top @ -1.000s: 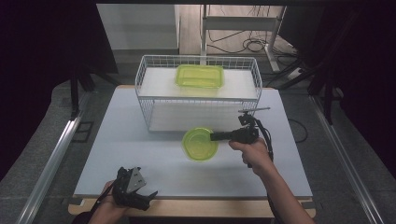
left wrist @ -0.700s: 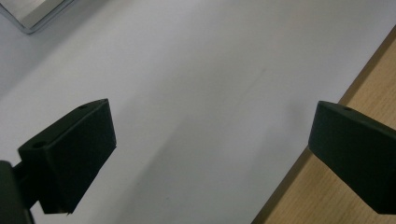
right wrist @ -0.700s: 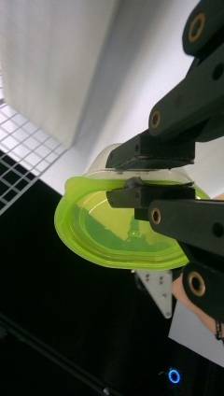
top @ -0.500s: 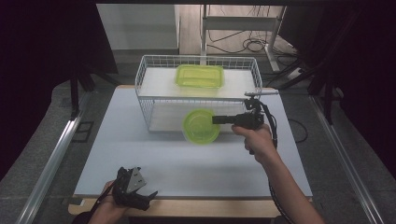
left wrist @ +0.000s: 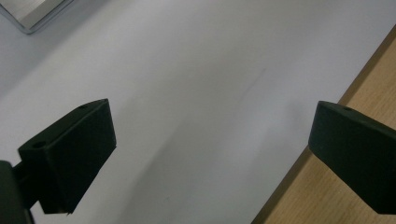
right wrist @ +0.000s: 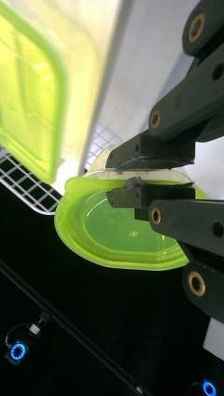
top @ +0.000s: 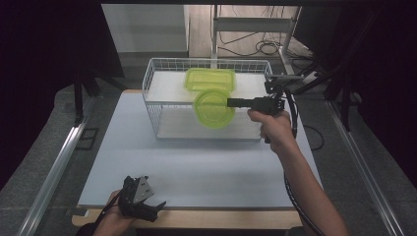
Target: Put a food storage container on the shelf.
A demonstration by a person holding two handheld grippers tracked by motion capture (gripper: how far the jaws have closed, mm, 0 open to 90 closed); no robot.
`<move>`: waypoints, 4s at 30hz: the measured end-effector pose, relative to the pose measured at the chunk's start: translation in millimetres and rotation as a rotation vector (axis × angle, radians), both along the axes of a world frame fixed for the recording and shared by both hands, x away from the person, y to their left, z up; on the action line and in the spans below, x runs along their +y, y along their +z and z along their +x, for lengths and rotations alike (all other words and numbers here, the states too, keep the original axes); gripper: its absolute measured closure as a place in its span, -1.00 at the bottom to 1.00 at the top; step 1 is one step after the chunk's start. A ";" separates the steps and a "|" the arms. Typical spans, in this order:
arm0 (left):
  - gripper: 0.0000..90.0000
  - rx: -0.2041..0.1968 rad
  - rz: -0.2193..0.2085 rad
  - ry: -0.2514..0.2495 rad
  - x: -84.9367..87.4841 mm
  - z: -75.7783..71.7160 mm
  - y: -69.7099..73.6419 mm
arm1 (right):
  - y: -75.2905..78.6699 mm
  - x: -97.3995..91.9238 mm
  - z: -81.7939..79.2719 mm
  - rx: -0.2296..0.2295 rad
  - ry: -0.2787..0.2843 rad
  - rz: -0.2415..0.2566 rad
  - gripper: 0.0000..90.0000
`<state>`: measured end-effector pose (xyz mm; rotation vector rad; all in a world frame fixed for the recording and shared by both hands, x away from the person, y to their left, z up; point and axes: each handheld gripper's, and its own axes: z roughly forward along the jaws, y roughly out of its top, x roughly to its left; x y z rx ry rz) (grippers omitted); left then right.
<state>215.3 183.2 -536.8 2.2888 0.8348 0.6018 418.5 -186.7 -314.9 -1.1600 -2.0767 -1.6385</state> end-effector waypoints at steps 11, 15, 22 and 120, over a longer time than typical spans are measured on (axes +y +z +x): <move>-0.98 0.003 -0.009 -0.004 -0.2 -0.3 0.6 | 35.8 10.3 19.3 -0.061 -0.079 -0.012 0.80; -0.98 0.003 -0.015 -0.001 0.3 -0.4 0.9 | 43.9 13.0 27.5 -0.070 -0.109 -0.006 0.80; -0.98 0.006 -0.046 0.016 3.1 0.5 3.3 | 50.1 19.6 42.8 -0.074 -0.157 -0.021 0.80; -0.99 0.021 -0.063 0.031 3.8 0.6 3.9 | -47.7 5.5 -30.2 -0.336 -0.150 -0.359 -0.69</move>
